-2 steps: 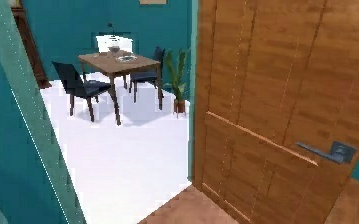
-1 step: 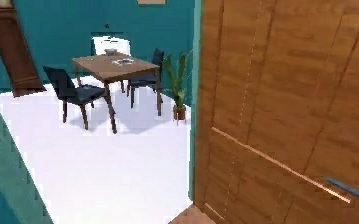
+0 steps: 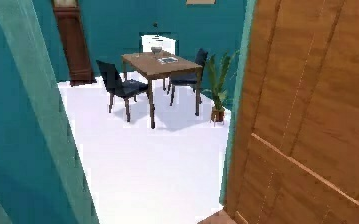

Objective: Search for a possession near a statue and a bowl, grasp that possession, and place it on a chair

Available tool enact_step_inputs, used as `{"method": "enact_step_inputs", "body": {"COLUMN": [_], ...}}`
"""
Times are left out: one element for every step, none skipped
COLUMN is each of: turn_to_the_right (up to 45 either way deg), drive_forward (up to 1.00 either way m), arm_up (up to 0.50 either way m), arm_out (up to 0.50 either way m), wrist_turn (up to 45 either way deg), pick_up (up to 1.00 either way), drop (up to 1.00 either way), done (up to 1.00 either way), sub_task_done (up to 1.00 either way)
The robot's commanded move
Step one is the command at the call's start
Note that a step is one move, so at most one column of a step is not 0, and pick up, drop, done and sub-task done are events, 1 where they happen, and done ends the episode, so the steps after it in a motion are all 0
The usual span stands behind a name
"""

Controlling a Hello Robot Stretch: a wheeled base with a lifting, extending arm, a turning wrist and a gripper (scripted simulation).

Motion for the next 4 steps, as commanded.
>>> {"method": "enact_step_inputs", "body": {"turn_to_the_right": [0.0,-30.0,0.0,-3.0], "drive_forward": [0.65,0.0,0.45,0.0], "arm_up": [0.0,0.0,0.0,0.0], "arm_out": [0.0,0.0,0.0,0.0], "wrist_turn": [0.0,0.0,0.0,0.0], "pick_up": [0.0,0.0,0.0,0.0], "drop": [0.0,0.0,0.0,0.0], "done": [0.0,0.0,0.0,0.0], "sub_task_done": [0.0,0.0,0.0,0.0]}}
